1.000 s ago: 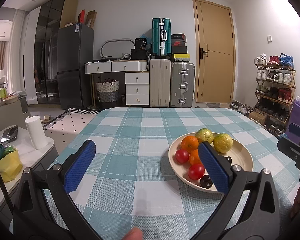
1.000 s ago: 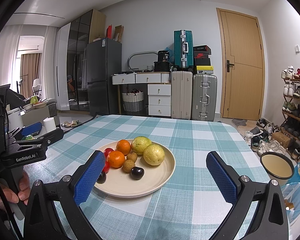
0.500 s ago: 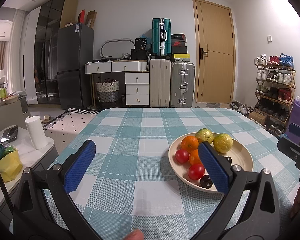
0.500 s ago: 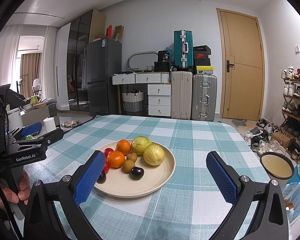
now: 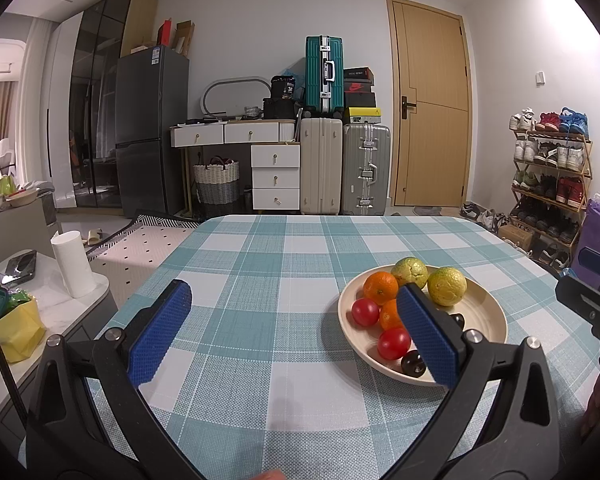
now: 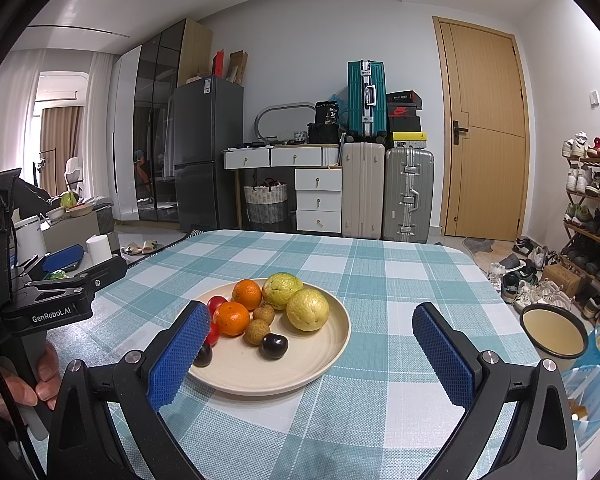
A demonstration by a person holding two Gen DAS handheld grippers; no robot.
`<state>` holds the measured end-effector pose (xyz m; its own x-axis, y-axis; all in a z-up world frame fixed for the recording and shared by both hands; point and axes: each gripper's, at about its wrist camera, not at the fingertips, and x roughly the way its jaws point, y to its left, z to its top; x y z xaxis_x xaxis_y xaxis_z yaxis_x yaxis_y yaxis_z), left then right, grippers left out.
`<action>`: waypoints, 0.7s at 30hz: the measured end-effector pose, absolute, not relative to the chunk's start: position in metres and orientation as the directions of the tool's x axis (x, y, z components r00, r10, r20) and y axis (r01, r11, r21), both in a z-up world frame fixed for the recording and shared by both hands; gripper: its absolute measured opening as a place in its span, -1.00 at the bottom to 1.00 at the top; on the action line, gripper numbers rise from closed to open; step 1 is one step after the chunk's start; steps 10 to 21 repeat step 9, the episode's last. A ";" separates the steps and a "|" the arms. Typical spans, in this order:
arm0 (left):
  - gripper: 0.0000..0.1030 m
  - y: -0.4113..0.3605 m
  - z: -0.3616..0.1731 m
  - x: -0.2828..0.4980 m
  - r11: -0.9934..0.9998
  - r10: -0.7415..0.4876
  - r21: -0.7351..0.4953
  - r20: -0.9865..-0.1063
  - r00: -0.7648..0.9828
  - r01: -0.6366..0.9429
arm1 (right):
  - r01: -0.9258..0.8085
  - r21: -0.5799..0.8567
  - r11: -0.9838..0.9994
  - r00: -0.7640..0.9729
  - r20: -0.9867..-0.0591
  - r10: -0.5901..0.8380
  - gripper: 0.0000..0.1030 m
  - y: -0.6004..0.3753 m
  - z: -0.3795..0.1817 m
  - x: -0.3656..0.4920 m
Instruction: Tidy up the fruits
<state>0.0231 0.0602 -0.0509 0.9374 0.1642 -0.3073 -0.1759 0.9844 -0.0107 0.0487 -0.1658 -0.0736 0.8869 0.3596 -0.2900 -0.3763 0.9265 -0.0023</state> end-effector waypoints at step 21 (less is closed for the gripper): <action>0.99 0.060 -0.051 0.022 0.984 0.163 -0.011 -0.307 0.937 -0.175 | -0.376 -0.003 0.926 0.887 -0.290 0.360 1.00 -0.166 -0.073 0.048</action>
